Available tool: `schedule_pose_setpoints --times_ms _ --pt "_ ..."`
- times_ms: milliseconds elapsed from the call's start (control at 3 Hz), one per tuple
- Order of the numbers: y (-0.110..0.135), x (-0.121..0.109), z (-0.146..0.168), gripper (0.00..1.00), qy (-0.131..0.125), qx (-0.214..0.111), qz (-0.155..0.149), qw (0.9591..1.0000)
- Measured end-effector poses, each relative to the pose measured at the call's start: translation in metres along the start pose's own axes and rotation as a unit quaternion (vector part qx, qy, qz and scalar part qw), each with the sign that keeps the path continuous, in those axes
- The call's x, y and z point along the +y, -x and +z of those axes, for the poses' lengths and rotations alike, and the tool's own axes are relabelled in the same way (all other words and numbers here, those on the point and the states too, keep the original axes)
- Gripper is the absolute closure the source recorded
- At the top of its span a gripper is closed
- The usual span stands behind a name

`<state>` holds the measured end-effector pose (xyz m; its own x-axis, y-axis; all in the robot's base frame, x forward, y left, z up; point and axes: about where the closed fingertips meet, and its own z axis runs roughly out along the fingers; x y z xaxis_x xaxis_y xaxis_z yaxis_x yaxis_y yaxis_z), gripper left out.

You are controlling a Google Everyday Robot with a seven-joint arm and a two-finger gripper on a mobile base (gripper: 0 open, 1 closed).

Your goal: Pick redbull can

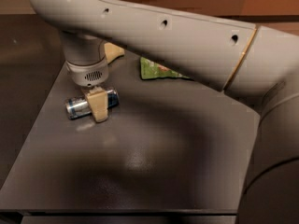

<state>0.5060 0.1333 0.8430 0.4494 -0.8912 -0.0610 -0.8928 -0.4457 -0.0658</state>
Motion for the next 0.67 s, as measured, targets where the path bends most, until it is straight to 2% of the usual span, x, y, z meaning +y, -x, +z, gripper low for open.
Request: schedule_pose_setpoints --times_ms 667 --pt "-0.001 0.003 -0.019 0.87 -0.01 0.001 -0.008 0.9999"
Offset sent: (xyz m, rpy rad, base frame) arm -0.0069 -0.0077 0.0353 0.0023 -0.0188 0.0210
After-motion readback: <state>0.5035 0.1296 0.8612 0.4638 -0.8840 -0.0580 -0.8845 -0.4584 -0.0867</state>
